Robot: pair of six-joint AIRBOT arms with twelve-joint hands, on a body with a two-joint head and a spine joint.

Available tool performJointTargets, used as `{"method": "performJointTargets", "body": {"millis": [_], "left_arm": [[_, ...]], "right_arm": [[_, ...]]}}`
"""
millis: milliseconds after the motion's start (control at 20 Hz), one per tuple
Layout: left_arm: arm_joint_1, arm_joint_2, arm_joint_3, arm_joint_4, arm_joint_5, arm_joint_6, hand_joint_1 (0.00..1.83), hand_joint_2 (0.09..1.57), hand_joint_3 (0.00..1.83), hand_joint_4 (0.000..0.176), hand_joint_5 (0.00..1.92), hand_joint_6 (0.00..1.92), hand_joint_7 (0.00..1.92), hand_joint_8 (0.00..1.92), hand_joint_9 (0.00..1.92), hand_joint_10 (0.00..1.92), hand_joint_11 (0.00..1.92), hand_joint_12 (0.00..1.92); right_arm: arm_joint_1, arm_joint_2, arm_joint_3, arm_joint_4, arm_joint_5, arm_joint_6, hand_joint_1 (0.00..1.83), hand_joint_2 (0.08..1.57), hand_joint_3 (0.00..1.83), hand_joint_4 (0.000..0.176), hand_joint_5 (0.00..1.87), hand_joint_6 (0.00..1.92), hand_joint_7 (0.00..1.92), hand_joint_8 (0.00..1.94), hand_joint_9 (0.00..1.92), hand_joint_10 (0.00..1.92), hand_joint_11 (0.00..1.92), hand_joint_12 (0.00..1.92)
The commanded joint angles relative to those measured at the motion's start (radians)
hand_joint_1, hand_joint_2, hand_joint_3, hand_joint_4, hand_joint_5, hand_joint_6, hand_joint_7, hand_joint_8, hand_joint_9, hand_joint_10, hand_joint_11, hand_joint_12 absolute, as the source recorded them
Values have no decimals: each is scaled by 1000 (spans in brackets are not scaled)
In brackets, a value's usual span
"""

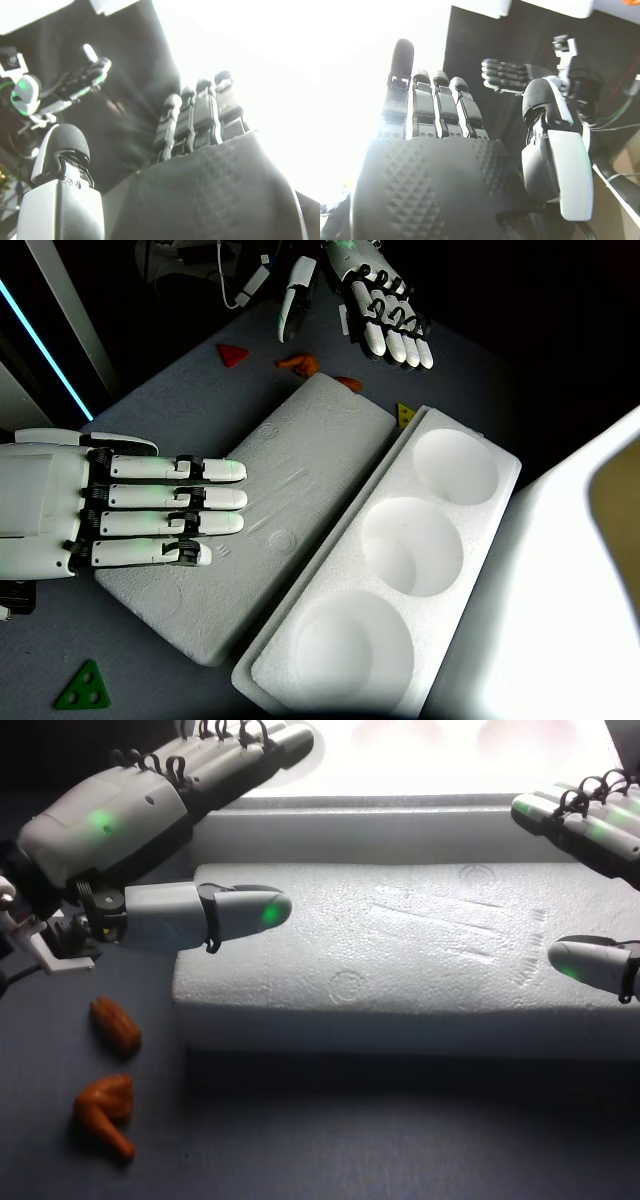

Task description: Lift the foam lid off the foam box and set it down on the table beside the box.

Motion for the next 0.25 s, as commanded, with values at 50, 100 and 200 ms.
{"method": "performJointTargets", "body": {"millis": [50, 100, 200], "left_arm": [[-15, -1, 2, -26, -125, -7, 338, 1152, 0, 87, 0, 0, 0, 0, 0, 0, 3, 2], [-15, -1, 3, -26, -125, -7, 339, 1147, 0, 87, 0, 0, 0, 0, 0, 0, 0, 0], [-15, 0, 7, -26, -126, -18, 353, 1135, 0, 92, 0, 0, 0, 0, 0, 0, 0, 0]], "right_arm": [[13, 12, 5, 9, 123, 2, 244, 1276, 0, 0, 0, 0, 0, 0, 0, 0, 0, 1091], [13, 12, 5, 8, 123, 2, 237, 1275, 0, 0, 0, 0, 0, 0, 0, 0, 0, 1027], [13, 14, 3, 6, 123, 2, 253, 1298, 0, 0, 0, 0, 0, 0, 0, 0, 0, 1235]]}}
